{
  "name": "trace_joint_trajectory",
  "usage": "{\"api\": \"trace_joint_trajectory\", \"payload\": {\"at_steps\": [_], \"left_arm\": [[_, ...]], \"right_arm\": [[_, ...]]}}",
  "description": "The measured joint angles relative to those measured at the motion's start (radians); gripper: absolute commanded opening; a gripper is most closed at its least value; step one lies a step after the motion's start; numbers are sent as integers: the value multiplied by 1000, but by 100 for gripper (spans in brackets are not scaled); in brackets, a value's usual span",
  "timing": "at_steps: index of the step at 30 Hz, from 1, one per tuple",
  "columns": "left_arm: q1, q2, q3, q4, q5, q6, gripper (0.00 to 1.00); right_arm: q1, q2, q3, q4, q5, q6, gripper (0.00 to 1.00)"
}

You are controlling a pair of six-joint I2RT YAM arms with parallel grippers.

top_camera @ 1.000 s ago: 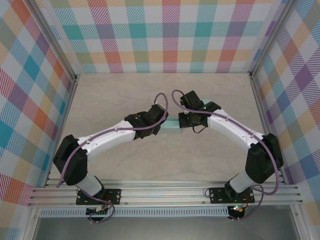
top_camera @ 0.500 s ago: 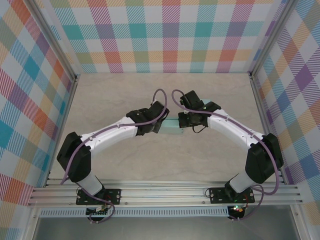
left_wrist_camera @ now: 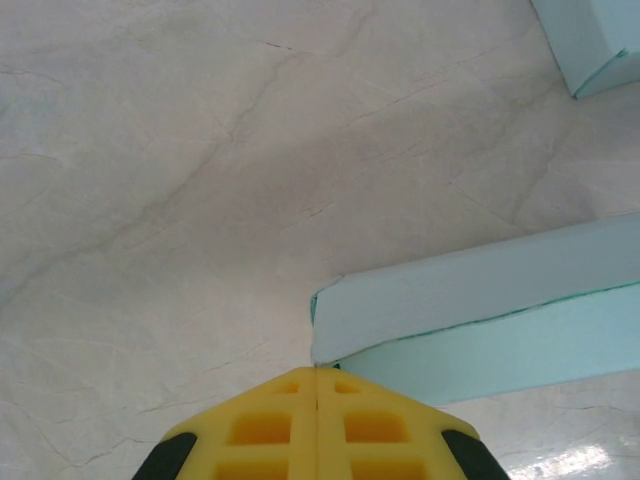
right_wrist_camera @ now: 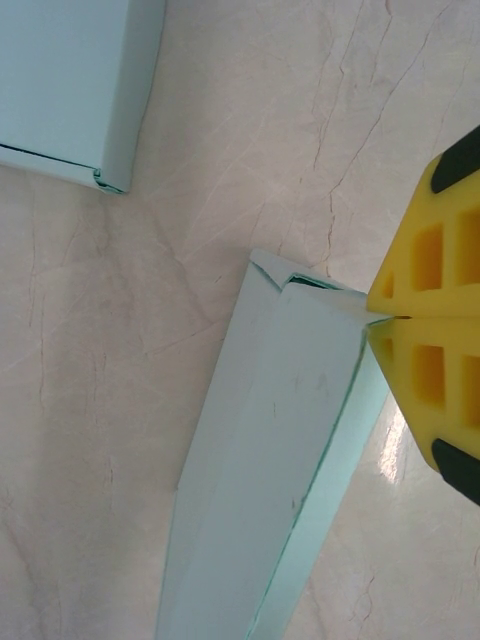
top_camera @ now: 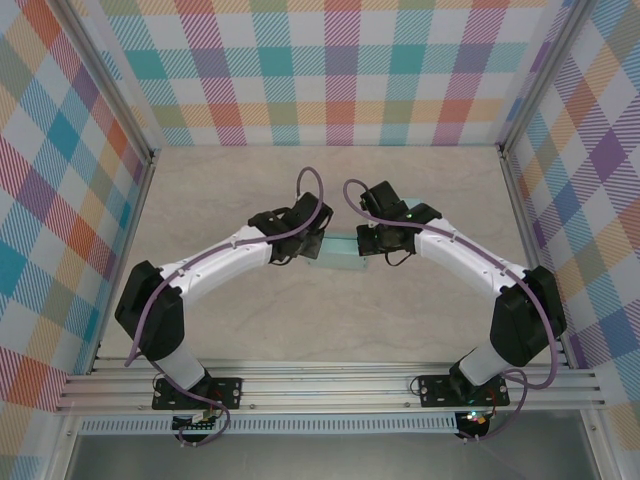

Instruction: Fold the paper box

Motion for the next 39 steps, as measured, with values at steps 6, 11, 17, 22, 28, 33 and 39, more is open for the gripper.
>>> {"api": "trace_joint_trajectory", "payload": {"at_steps": [6, 11, 17, 22, 28, 33, 39], "left_arm": [[17, 0, 25, -36, 55, -18, 0], [33, 10, 53, -78, 103, -32, 0], [65, 14, 71, -94, 183, -59, 0], [83, 14, 75, -103, 241, -89, 0], [117, 15, 75, -98, 321, -127, 0], [139, 15, 75, -85, 379, -154, 0], [157, 15, 75, -60, 438, -190, 0]], "right_arm": [[0, 7, -6, 0, 0, 0, 0], [0, 11, -10, 8, 3, 0, 0], [0, 11, -10, 8, 3, 0, 0], [0, 13, -10, 8, 5, 0, 0], [0, 16, -10, 15, 11, 0, 0], [0, 19, -9, 19, 18, 0, 0], [-4, 20, -9, 18, 31, 0, 0]]}}
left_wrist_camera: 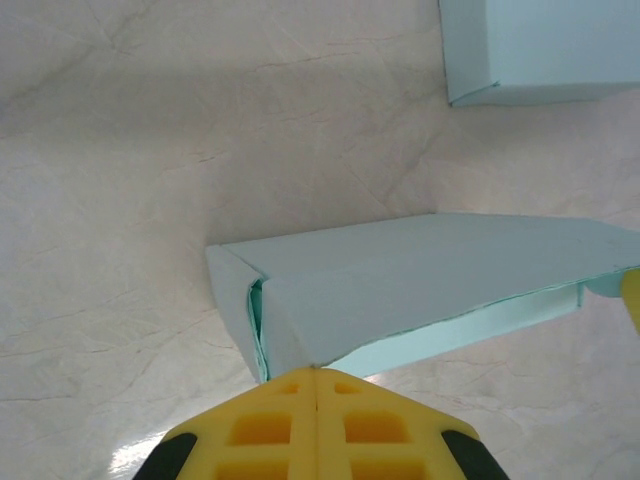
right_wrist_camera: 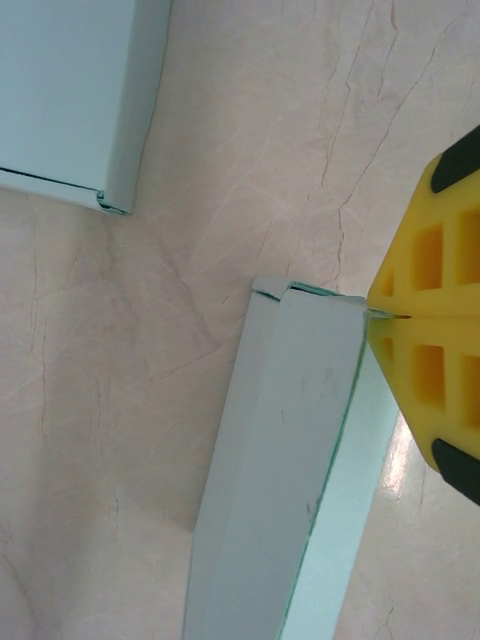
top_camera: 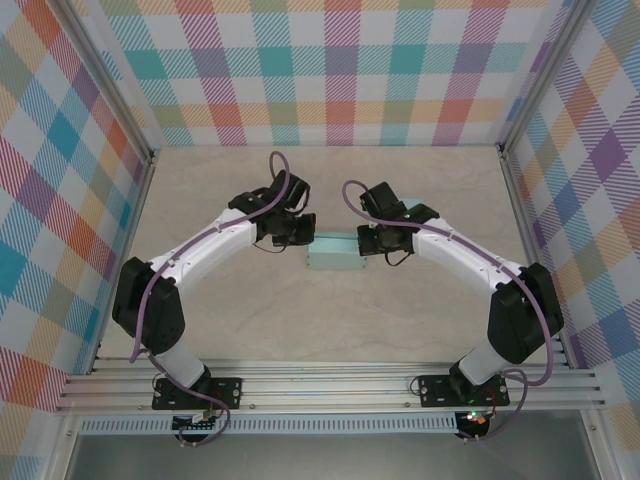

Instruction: Fold the paper box

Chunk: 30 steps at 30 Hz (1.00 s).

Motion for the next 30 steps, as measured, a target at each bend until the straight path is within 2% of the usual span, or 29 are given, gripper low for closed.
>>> {"api": "trace_joint_trajectory", "payload": {"at_steps": [30], "left_arm": [[-31, -18, -166, 140, -134, 8, 0]], "right_arm": [[17, 32, -35, 95, -30, 49, 0]]}}
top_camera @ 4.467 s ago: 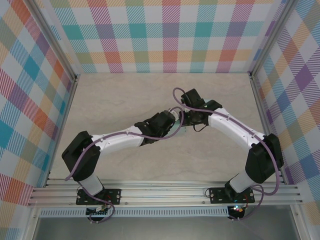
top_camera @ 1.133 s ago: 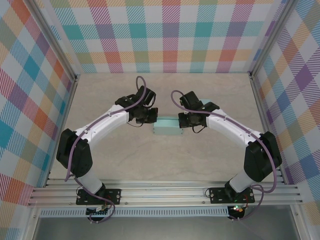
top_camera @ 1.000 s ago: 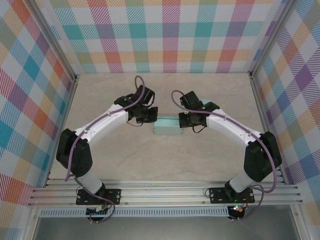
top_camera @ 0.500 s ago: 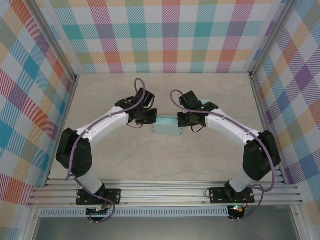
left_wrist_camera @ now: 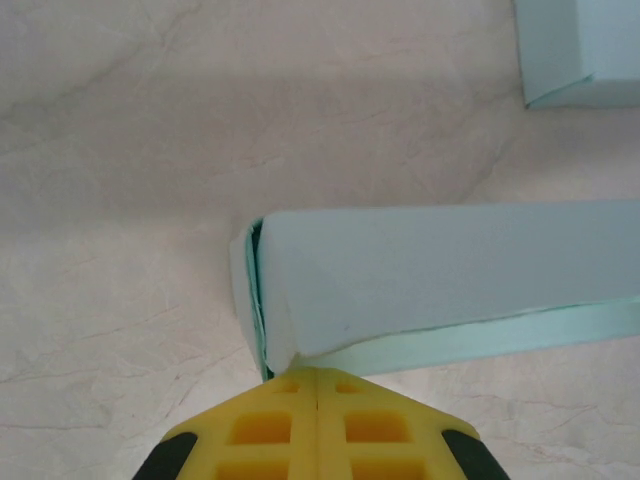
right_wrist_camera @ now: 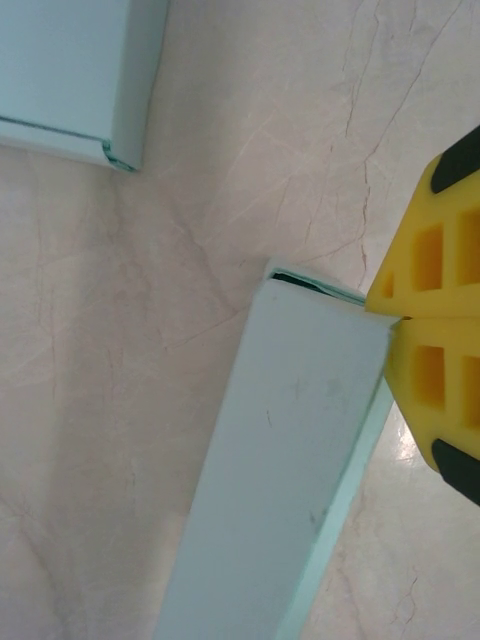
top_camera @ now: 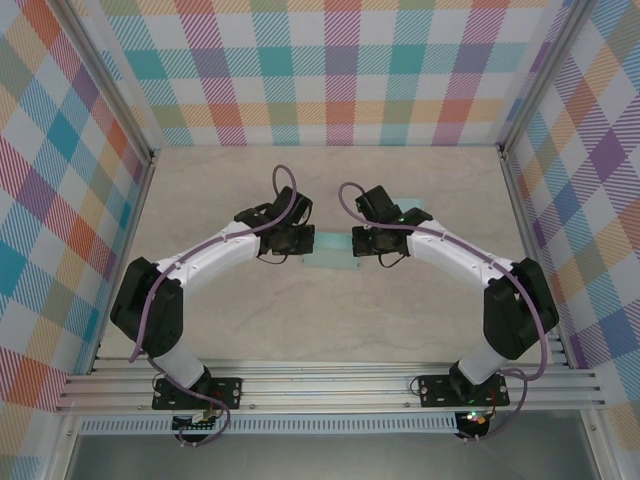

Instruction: Fold the paper box

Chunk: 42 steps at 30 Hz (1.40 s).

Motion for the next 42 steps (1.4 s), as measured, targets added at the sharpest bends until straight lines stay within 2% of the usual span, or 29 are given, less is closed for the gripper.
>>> {"api": "trace_joint_trajectory", "payload": {"at_steps": [9, 12, 18, 25, 29, 39, 41, 42], "left_arm": [[-2, 0, -13, 10, -5, 0, 1], [-2, -11, -28, 31, -10, -5, 14], [-4, -79, -76, 37, -36, -29, 47], [-4, -224, -92, 58, -126, -63, 75], [-2, -240, -98, 90, -163, -74, 76], [-1, -104, -155, 248, -168, -86, 66], [-1, -92, -168, 269, -168, -87, 63], [-1, -92, -179, 285, -168, -89, 61]], "right_arm": [[19, 2, -13, 23, 31, 0, 0], [22, 2, -17, 31, 40, -1, 0], [24, 5, -19, 41, 50, -1, 0], [29, 6, -19, 42, 63, -3, 0], [31, 6, -19, 42, 67, -5, 0], [42, 6, -19, 41, 75, -5, 0], [45, 6, -19, 41, 74, -5, 5], [46, 6, -19, 41, 75, -5, 12]]}}
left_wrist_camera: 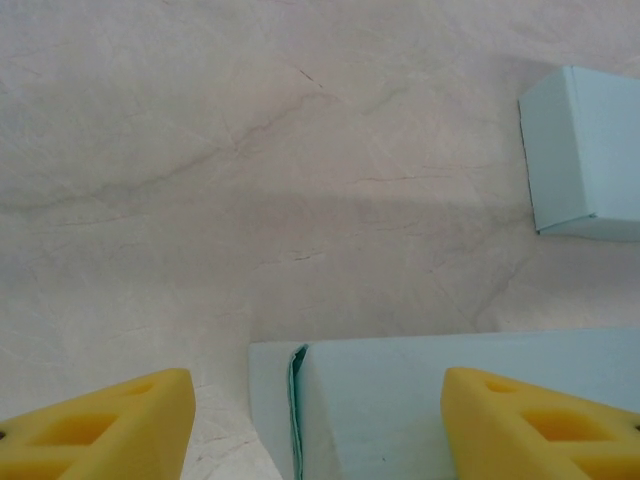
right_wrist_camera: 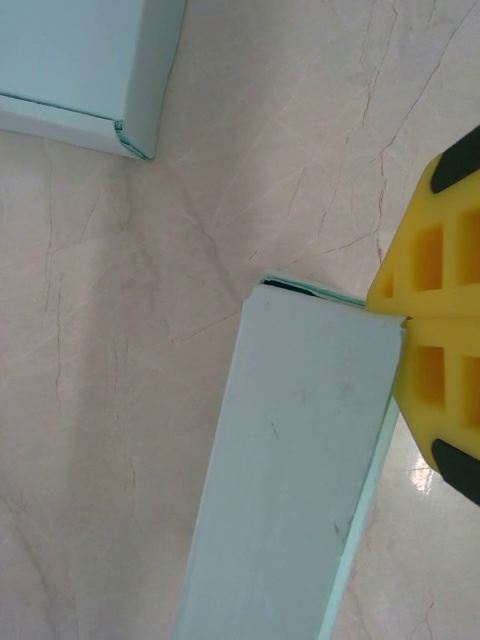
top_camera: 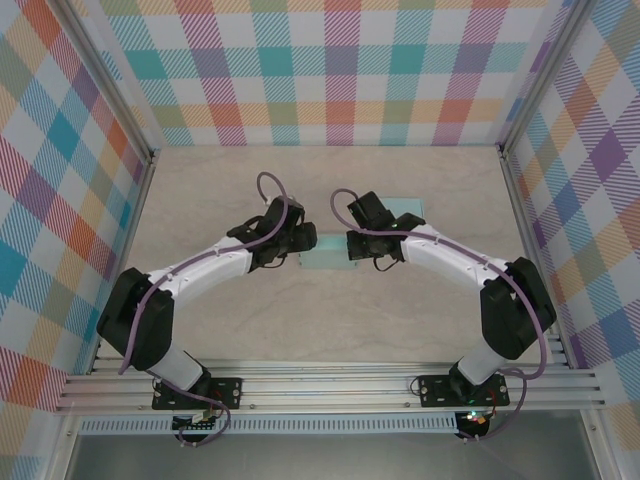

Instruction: Fold the paper box

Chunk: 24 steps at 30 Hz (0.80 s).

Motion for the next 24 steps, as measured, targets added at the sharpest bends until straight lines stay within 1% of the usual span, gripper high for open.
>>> {"api": "trace_joint_trajectory", "payload": {"at_steps": [2, 4, 6, 7, 10, 13, 18, 19, 24], "left_arm": [[0, 0, -23, 38, 0, -9, 59], [0, -2, -52, 78, -2, -21, 55], [0, -5, -75, 108, -8, -30, 50], [1, -8, -82, 121, -11, -34, 49], [2, -14, -106, 158, -10, -46, 48], [2, -18, -130, 198, -6, -58, 43], [2, -24, -171, 268, 1, -78, 42], [2, -24, -178, 280, 2, -84, 40], [1, -25, -206, 340, -1, -106, 37]], "right_arm": [[1, 0, 0, -2, -1, -4, 24], [2, -1, 0, -17, 1, -3, 41], [2, -3, -1, -29, 6, -4, 53], [2, -5, -1, -35, 8, -7, 57], [4, -20, -1, -42, -2, -1, 64], [5, -48, 0, -42, -13, 4, 68], [5, -84, 12, -40, -31, 39, 79], [5, -87, 14, -40, -34, 48, 80], [-7, -83, 21, -16, -48, 105, 83]]}}
